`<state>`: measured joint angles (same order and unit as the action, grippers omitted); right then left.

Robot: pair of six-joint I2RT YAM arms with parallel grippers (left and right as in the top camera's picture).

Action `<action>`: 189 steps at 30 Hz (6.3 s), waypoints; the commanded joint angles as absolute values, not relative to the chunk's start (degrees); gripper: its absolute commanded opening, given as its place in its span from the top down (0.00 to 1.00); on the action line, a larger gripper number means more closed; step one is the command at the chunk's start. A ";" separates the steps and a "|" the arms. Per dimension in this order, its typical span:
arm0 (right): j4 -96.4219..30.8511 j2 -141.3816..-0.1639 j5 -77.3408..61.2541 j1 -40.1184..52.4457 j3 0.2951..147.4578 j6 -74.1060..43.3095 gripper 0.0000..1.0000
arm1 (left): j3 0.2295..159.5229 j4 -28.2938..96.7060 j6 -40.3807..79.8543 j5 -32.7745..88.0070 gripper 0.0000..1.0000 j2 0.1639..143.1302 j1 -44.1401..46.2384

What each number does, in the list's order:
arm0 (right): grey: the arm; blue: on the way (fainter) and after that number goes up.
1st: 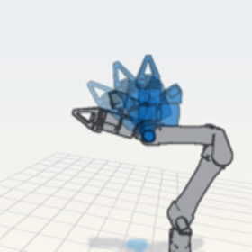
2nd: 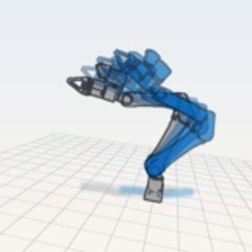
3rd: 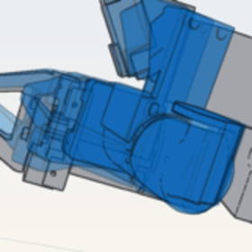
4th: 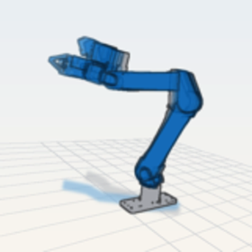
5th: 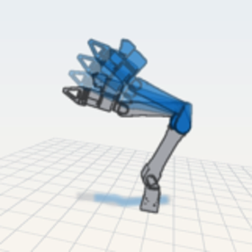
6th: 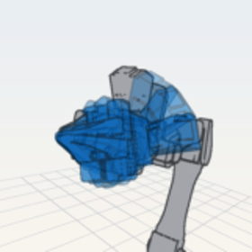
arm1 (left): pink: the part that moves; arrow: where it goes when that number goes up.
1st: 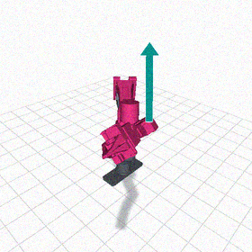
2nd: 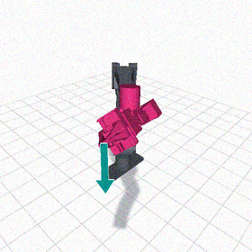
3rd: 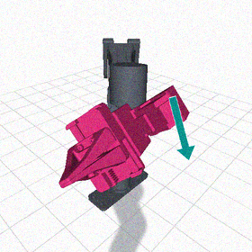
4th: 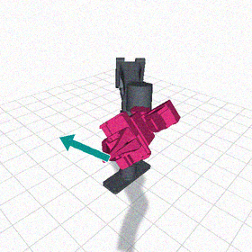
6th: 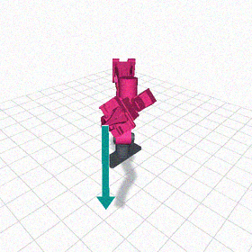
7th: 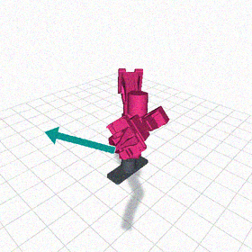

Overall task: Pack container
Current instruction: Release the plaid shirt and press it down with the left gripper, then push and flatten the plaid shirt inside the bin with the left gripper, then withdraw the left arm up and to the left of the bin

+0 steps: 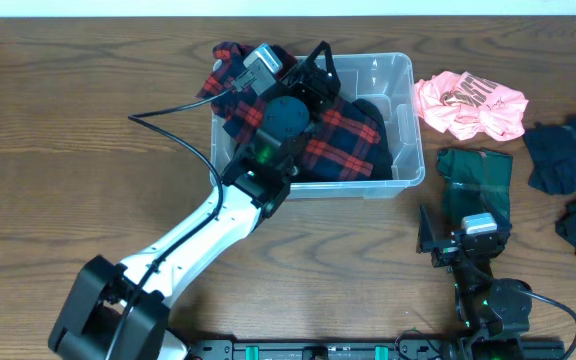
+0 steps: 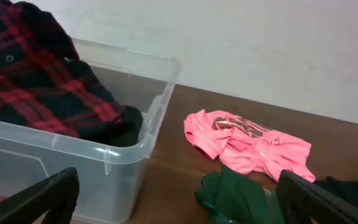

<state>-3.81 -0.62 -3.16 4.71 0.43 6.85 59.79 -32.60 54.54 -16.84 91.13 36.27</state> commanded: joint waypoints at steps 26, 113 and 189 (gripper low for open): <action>-4.05 -0.27 -3.22 3.68 0.32 6.04 0.01 | 67.68 7.33 -6.63 -16.10 0.42 82.98 38.17; -4.05 -0.27 -3.22 3.68 0.32 6.04 0.01 | 128.84 57.04 19.27 1.39 0.94 125.91 35.75; -4.05 -0.27 -3.22 3.68 0.32 6.04 0.01 | 114.15 51.37 16.84 1.19 0.57 127.98 21.78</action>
<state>-3.84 -0.62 -3.16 4.71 0.43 6.85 113.69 50.70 15.40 1.30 128.29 21.96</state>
